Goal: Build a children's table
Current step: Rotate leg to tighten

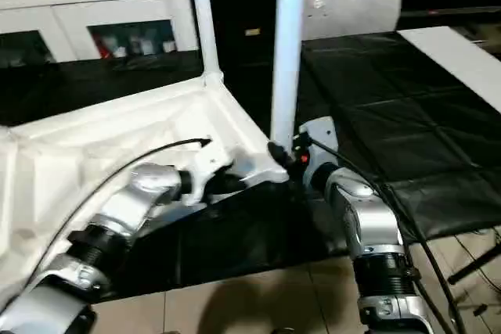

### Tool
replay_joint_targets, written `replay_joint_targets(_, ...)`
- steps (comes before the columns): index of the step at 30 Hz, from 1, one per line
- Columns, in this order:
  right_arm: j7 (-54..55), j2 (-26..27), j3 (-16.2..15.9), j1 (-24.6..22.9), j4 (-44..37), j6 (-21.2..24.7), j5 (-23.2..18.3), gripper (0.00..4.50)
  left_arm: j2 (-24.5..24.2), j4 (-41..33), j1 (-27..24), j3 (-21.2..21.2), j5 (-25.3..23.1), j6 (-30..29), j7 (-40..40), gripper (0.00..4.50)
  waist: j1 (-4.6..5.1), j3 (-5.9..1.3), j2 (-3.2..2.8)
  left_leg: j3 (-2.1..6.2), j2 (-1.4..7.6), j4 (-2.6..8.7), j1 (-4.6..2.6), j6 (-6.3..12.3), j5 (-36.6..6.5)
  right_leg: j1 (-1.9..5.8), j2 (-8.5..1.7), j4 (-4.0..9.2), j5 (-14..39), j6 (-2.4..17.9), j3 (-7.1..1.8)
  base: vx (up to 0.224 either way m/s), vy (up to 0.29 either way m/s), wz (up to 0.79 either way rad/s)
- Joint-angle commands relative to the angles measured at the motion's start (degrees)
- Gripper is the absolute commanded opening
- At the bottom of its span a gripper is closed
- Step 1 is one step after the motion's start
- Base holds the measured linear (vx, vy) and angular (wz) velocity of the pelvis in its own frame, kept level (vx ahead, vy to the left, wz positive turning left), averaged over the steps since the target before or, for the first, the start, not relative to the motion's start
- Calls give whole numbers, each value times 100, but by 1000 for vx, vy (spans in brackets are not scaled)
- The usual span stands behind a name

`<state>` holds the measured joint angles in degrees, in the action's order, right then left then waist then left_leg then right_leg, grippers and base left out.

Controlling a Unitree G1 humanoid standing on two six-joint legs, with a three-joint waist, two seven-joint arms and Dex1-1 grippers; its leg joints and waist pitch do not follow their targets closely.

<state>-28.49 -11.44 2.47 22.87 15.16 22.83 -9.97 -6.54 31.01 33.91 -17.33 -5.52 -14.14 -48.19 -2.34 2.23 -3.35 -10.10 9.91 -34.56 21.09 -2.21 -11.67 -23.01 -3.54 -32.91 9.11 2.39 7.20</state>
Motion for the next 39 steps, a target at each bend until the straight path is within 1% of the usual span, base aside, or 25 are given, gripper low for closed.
replay_joint_targets(1,-210,181,-255,6,-26,-22,-67,294,277,-375,85,-197,151,120,-86,0,-56,-409,118,140,296,310,9,735,-224,365,-540,434,1672,474,-333,0,0,0)
replay_joint_targets(3,-302,110,-255,-56,-94,-96,-58,311,207,-371,65,-195,92,145,-105,0,-82,-410,114,137,305,306,8,791,-178,366,-544,415,1513,547,-339,0,0,0)
replay_joint_targets(5,-407,15,-257,-109,-131,-184,-79,330,127,-331,62,-202,62,216,-120,0,-98,-401,113,132,309,311,-3,786,-237,363,-543,419,1552,576,-339,0,0,0)
replay_joint_targets(6,-648,-147,-250,-197,-201,-330,-141,339,16,-270,63,-192,46,349,-171,0,-111,-391,111,126,305,315,-10,766,-323,363,-547,438,1650,562,-336,0,0,0)
replay_joint_targets(7,-839,-267,-240,-262,-260,-427,-197,356,-60,-235,62,-181,47,454,-226,0,-127,-387,125,118,295,313,-6,763,-392,378,-548,453,1742,493,-341,0,0,0)
replay_joint_targets(8,-982,-371,-215,-316,-309,-495,-240,356,-130,-205,63,-178,44,566,-289,0,-148,-392,101,125,294,309,-9,770,-411,376,-553,455,1763,459,-341,0,0,0)
replay_joint_targets(9,-1254,-568,-171,-409,-384,-599,-308,366,-227,-170,65,-185,40,745,-402,0,-145,-381,117,124,297,318,0,781,-441,376,-544,462,1813,428,-337,0,0,0)
replay_joint_targets(10,-1276,-583,-168,-415,-389,-607,-312,375,-237,-167,64,-187,41,762,-416,0,-153,-378,115,121,293,318,-11,765,-485,366,-538,481,1906,383,-331,0,0,0)
replay_joint_targets(12,-1550,-799,-150,-505,-437,-715,-330,392,-371,-133,46,-223,46,965,-641,0,-173,-372,100,128,298,324,-19,749,-536,360,-537,496,2019,338,-325,0,0,0)
replay_joint_targets(13,-1738,-942,-137,-559,-459,-773,-348,401,-465,-97,39,-262,27,1066,-782,0,-178,-373,103,131,308,326,-21,739,-566,360,-540,493,2042,331,-324,0,0,0)
replay_joint_targets(15,-2000,-1157,-108,-621,-461,-884,-348,410,-630,7,46,-345,-28,1271,-1012,0,-191,-373,91,134,309,323,-24,725,-588,351,-533,491,2029,351,-321,0,0,0)
replay_joint_targets(16,-2059,-1215,-100,-629,-451,-913,-340,410,-678,46,53,-369,-44,1345,-1078,0,-195,-373,97,132,318,326,-27,720,-604,352,-539,488,2031,346,-329,0,0,0)
replay_joint_targets(18,-2429,-1429,-165,-676,-435,-1035,-394,410,-785,139,75,-410,-8,1509,-1292,0,-242,-372,104,121,310,322,-32,726,-583,348,-542,484,2027,360,-333,0,0,0)
replay_joint_targets(19,-2737,-1606,-243,-727,-463,-1122,-428,410,-890,185,89,-447,60,1688,-1570,0,-267,-375,109,116,302,317,-28,744,-598,353,-538,488,2047,360,-324,0,0,0)
replay_joint_targets(21,-3096,-1744,-288,-772,-522,-1097,-540,410,-981,228,107,-485,95,1827,-1817,0,-302,-380,127,110,302,312,-20,778,-569,364,-537,471,2036,339,-325,0,0,0)
replay_joint_targets(23,-3439,-1880,-347,-791,-567,-1054,-645,410,-1077,258,127,-522,120,1941,-2074,0,-309,-383,124,120,331,319,-20,797,-542,354,-540,455,1988,370,-321,0,0,0)
replay_joint_targets(25,-3884,-2034,-450,-793,-601,-984,-777,385,-1217,280,142,-600,111,2126,-2366,0,-321,-374,132,113,326,312,-16,817,-587,348,-538,461,2068,370,-316,0,0,0)
replay_joint_targets(26,-3981,-2067,-477,-789,-600,-969,-801,378,-1250,286,146,-623,106,2165,-2432,0,-332,-373,132,115,332,315,-27,818,-599,343,-540,474,2106,365,-314,0,0,0)
replay_joint_targets(27,-4165,-2124,-539,-780,-599,-934,-840,374,-1308,275,142,-665,112,2225,-2562,0,-337,-376,135,117,334,317,-22,810,-574,349,-534,458,2089,362,-316,0,0,0)
replay_joint_targets(29,-4353,-2178,-623,-758,-570,-935,-852,365,-1366,268,138,-710,119,2300,-2697,0,-360,-374,133,117,344,319,-32,794,-589,334,-545,462,2123,368,-322,0,0,0)
replay_joint_targets(30,-4470,-2212,-682,-739,-537,-959,-850,340,-1400,273,136,-738,121,2368,-2785,0,-369,-371,134,113,341,319,-33,769,-611,330,-549,471,2175,369,-321,0,0,0)
replay_joint_targets(33,-4747,-2266,-789,-714,-493,-888,-916,329,-1477,191,92,-816,167,2444,-3076,0,-407,-375,136,111,345,321,-36,737,-582,333,-549,465,2174,372,-326,0,0,0)
replay_joint_targets(35,-4821,-2276,-809,-705,-475,-883,-935,296,-1489,180,86,-831,183,2476,-3147,0,-425,-381,133,118,360,325,-38,733,-553,332,-552,449,2102,398,-332,0,0,0)
replay_joint_targets(36,-4903,-2279,-840,-689,-425,-885,-942,296,-1487,155,78,-845,205,2488,-3201,0,-427,-382,163,115,362,324,-36,729,-548,334,-554,444,2075,406,-332,0,0,0)
replay_joint_targets(39,-5092,-2243,-943,-619,-184,-907,-937,265,-1465,120,74,-880,237,2507,-3290,0,-438,-381,150,105,339,316,-33,714,-561,337,-560,460,2185,398,-323,0,0,0)
